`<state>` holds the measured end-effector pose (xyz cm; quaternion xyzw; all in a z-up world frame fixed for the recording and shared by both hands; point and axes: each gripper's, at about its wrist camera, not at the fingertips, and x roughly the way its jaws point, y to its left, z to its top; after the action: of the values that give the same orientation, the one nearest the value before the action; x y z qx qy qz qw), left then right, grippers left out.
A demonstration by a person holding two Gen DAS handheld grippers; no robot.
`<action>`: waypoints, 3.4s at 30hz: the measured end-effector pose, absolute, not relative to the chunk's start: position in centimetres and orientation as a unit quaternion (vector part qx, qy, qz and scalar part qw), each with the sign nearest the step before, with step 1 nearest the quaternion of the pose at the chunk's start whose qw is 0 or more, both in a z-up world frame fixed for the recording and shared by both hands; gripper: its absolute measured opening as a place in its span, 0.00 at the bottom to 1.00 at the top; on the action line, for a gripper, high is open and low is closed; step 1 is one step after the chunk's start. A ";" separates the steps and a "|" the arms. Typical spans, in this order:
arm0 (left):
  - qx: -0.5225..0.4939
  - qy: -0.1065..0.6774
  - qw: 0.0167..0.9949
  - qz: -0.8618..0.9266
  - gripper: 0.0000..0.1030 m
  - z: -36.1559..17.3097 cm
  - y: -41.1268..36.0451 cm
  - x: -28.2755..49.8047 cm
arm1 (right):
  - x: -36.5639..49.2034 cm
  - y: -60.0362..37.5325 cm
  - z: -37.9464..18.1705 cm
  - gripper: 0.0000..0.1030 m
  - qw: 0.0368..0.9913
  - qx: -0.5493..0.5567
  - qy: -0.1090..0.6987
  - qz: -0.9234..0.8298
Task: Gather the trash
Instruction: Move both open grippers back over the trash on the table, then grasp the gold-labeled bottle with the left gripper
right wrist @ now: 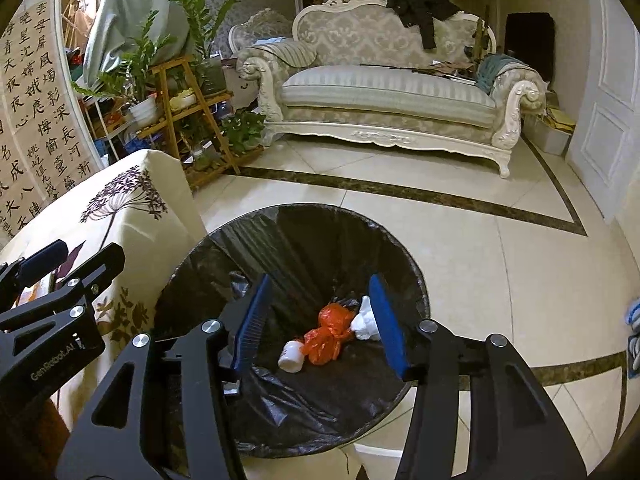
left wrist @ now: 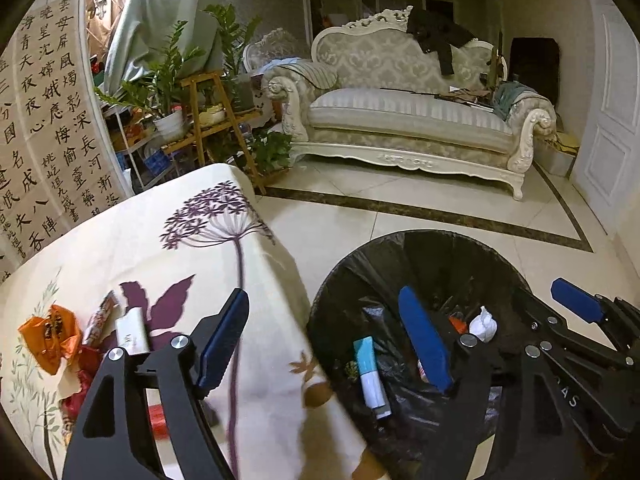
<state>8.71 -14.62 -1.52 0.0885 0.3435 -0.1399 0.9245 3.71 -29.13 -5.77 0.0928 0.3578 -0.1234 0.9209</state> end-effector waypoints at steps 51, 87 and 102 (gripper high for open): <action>0.062 0.413 0.908 -0.036 0.74 -4.1 2.5 3.8 | 2.1 -15.7 -5.1 0.49 0.924 0.053 0.380 0.006; 0.042 0.419 0.907 -0.008 0.26 -3.9 2.3 1.9 | 0.6 -18.7 -5.9 0.49 0.923 0.089 0.375 -0.003; 0.043 0.423 0.905 -0.023 0.50 -4.3 1.9 2.5 | 0.9 -17.8 -5.8 0.49 0.922 0.080 0.380 0.003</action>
<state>2.47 1.88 -4.32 0.0427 0.4229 -0.0232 0.9049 0.90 -17.83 -5.78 0.0799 0.3796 0.0027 0.9217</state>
